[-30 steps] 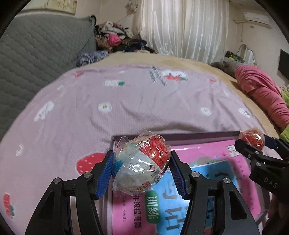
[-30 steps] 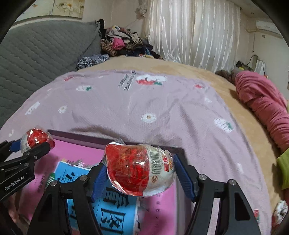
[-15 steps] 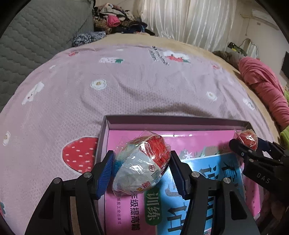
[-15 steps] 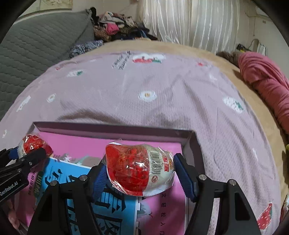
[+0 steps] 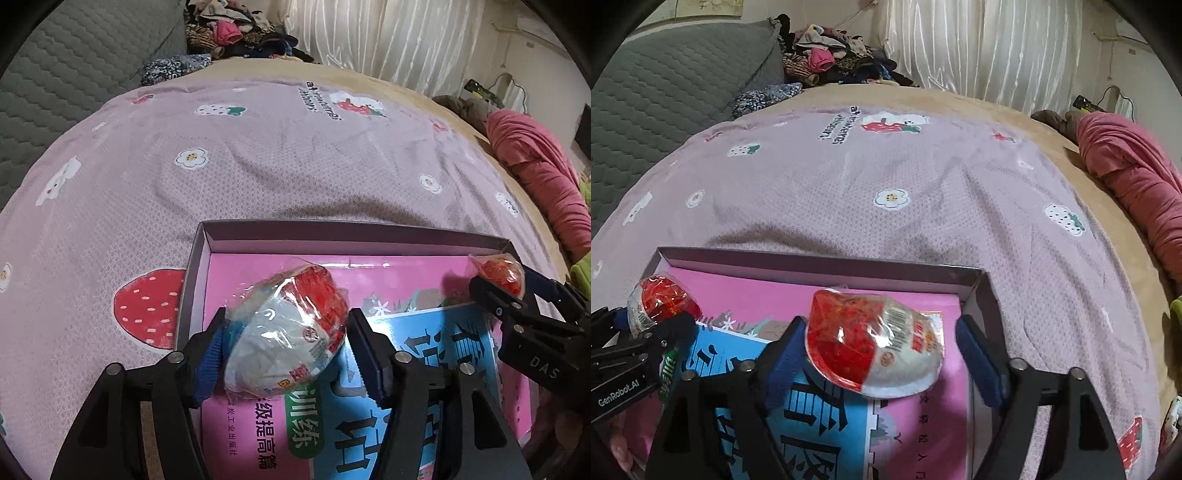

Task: Organize objects
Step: 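Lower both eggs into the tray and open both tools, then withdraw both tools from the tray back toward the remaining snacks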

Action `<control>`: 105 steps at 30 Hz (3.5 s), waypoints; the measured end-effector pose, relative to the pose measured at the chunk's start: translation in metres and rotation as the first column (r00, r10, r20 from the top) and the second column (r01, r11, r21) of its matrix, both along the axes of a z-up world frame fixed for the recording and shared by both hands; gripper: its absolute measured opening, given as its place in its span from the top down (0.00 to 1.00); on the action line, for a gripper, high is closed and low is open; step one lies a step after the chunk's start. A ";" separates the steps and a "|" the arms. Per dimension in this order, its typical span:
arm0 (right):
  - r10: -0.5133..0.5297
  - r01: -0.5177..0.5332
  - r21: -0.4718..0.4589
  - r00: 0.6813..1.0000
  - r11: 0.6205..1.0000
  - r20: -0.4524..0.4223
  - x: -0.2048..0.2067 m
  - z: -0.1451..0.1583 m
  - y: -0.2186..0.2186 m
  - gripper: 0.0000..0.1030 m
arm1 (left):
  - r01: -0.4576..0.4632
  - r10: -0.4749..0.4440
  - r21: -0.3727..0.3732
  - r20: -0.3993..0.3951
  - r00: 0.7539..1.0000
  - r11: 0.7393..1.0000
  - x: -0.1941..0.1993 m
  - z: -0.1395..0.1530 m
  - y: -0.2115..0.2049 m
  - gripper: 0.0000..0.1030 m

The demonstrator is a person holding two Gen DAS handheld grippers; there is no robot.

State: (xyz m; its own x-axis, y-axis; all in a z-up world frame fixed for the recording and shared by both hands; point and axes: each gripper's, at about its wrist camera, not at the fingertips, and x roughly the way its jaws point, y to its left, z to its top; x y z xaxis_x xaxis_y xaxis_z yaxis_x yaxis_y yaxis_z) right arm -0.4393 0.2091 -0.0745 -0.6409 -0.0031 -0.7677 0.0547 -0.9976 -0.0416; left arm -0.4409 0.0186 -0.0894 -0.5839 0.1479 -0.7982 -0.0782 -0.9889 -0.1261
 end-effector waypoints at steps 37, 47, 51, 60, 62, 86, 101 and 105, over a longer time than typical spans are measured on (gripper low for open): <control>0.052 -0.068 -0.067 0.976 0.995 -0.213 0.198 0.157 -0.008 0.01 | -0.114 0.123 0.057 -0.190 0.974 0.992 0.202 0.133 -0.048 0.18; 0.026 -0.051 -0.096 0.968 0.994 -0.251 0.296 0.196 0.007 0.01 | -0.107 0.137 0.120 -0.283 0.949 0.987 0.313 0.201 -0.060 0.18; 0.018 -0.040 -0.086 0.968 0.995 -0.251 0.327 0.206 0.014 0.01 | -0.106 0.130 0.094 -0.303 0.944 0.990 0.345 0.217 -0.059 0.18; 0.040 -0.060 -0.064 0.958 0.996 -0.282 0.371 0.229 0.012 0.01 | -0.112 0.118 0.037 -0.343 0.932 0.993 0.394 0.240 -0.056 0.18; 0.051 -0.072 -0.062 0.956 0.995 -0.290 0.380 0.234 0.009 0.01 | -0.109 0.115 0.037 -0.339 0.934 0.993 0.401 0.241 -0.057 0.18; 0.061 -0.093 -0.084 0.945 0.992 -0.321 0.448 0.230 0.018 0.00 | -0.080 0.077 0.005 -0.322 0.944 0.997 0.452 0.229 -0.045 0.18; 0.072 -0.097 -0.076 0.957 0.992 -0.281 0.459 0.204 0.017 0.00 | -0.058 0.043 -0.044 -0.281 0.959 0.997 0.455 0.200 -0.032 0.18; 0.075 -0.095 -0.065 0.961 0.993 -0.266 0.460 0.194 0.015 0.00 | -0.049 0.034 -0.051 -0.264 0.964 0.997 0.451 0.190 -0.028 0.18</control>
State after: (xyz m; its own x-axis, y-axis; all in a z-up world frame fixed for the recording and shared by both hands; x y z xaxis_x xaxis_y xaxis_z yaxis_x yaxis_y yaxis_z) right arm 0.0207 0.2240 0.1191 -0.8148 -0.1183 -0.5676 0.1368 -0.9905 0.0101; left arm 0.0099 -0.0092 0.1002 -0.7791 0.0778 -0.6220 -0.0597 -0.9970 -0.0499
